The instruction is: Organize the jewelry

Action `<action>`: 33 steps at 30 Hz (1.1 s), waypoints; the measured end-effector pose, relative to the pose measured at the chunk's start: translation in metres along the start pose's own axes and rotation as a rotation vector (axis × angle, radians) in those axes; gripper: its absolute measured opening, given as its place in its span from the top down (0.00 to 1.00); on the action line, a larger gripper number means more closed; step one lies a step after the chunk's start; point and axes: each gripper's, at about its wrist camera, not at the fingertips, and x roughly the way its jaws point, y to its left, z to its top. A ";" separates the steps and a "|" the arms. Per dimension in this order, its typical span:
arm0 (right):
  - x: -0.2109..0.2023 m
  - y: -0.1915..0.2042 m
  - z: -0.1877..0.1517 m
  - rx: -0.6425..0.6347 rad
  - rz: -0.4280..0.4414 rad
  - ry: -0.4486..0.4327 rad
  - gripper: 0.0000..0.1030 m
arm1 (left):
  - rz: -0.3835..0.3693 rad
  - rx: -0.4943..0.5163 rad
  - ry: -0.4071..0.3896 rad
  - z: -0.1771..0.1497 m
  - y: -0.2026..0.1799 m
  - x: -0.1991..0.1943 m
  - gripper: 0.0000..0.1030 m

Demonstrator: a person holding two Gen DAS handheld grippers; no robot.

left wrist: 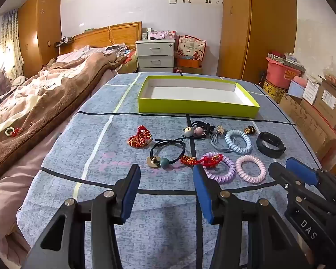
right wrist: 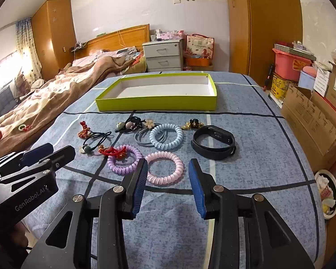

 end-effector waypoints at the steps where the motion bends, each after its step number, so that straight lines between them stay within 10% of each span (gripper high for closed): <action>1: 0.000 0.000 0.000 -0.001 0.000 0.000 0.62 | 0.005 0.005 0.001 0.000 -0.001 0.000 0.51; 33: -0.004 0.001 0.002 0.001 -0.020 -0.034 0.62 | 0.005 -0.016 -0.014 0.002 0.007 -0.005 0.51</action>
